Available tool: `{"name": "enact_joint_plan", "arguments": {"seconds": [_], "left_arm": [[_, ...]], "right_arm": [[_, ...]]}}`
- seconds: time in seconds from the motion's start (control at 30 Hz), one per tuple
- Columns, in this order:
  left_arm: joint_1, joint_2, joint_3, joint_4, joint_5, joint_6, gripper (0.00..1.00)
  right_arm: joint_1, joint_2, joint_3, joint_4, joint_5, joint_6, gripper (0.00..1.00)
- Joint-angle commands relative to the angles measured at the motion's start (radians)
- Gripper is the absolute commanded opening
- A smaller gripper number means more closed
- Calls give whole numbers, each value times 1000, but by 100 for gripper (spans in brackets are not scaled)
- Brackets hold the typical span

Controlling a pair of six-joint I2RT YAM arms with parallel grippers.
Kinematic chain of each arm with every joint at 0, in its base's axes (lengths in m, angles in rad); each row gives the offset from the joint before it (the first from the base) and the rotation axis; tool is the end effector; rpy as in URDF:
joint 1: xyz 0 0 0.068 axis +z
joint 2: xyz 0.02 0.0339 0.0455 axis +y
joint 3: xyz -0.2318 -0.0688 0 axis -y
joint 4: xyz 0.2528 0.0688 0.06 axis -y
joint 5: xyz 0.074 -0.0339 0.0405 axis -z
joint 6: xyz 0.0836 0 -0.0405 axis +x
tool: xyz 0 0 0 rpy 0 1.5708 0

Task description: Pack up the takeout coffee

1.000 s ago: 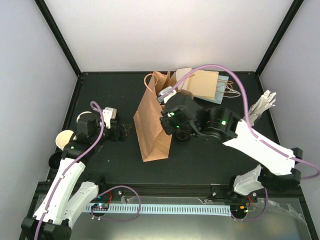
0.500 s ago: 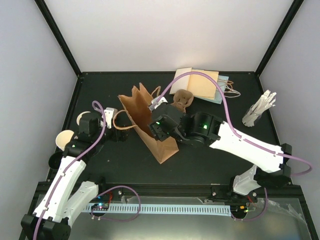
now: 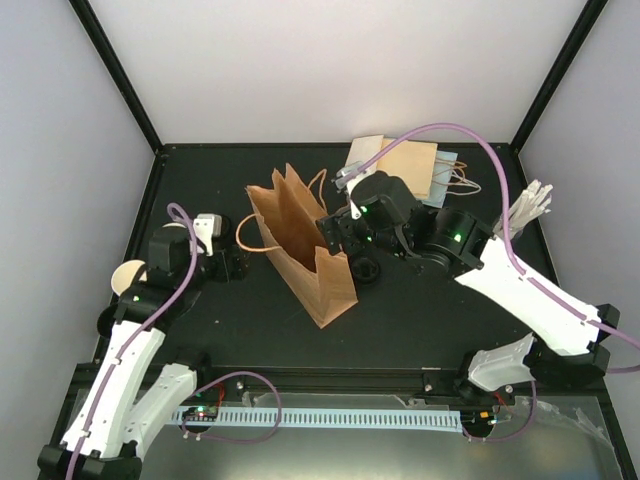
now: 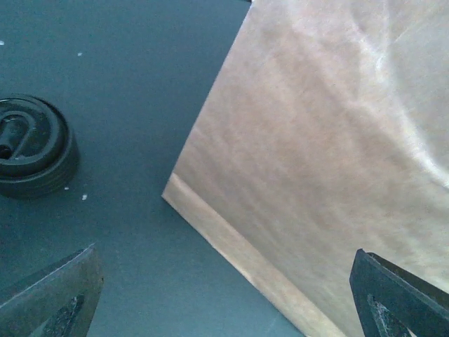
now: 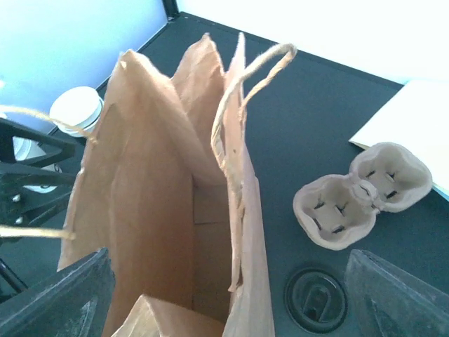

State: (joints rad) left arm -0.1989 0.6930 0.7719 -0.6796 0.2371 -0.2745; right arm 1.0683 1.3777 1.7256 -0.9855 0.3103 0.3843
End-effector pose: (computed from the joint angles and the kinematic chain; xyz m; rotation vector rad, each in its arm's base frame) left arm 0.2089 -0.0621 0.2536 0.0548 2.1999 -0.5257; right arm 0.1746 0.2648 0.3921 -0.5765 2.1382 0.4803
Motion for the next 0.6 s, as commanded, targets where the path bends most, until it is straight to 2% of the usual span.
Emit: {"name": "enact_joint_plan", "arguments": {"seconds": [0.0,0.2,0.37,0.57], "left_arm": [[-8,-41,63,-62,115,-110,99],[-8,-122,55,-89,223,-287,99],[-19,-195,32,-54,334,-463,99],[-77,-250,15,18,325,-598,99]], "right_arm": [[-57,-49,8,-22,-47,-26,94],[-184,-114,-71,-11,-101,-37,99],[-263,-162,-165,22,-153,-25,99],[-436,-287,-346,142,-289,13,99]]}}
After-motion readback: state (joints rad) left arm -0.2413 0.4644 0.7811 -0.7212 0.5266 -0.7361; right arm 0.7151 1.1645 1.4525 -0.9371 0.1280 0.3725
